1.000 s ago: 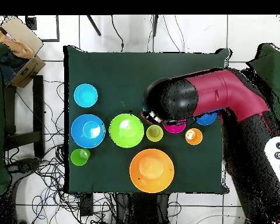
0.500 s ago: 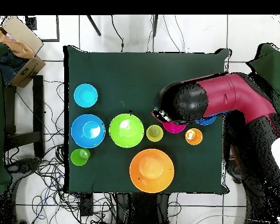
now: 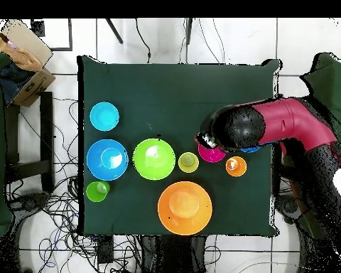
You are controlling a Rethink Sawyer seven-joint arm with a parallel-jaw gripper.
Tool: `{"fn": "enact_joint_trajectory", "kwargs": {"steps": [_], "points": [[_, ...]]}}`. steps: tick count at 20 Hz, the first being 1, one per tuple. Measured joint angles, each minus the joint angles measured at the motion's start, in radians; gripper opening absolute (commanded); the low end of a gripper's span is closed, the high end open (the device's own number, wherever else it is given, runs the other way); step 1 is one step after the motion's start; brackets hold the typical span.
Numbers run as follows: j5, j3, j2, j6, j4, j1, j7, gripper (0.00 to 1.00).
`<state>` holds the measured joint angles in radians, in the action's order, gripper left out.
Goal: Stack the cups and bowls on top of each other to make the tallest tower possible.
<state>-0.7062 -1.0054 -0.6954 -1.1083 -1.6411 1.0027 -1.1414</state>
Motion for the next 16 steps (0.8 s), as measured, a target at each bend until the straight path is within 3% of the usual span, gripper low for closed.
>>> {"fn": "enact_joint_trajectory", "kwargs": {"steps": [8, 16], "points": [[-0.05, 0.0, 0.097, 0.096, 0.0, 0.002, 0.0, 1.0], [-0.068, 0.0, 0.122, 0.113, 0.001, -0.002, 0.0, 1.0]]}}
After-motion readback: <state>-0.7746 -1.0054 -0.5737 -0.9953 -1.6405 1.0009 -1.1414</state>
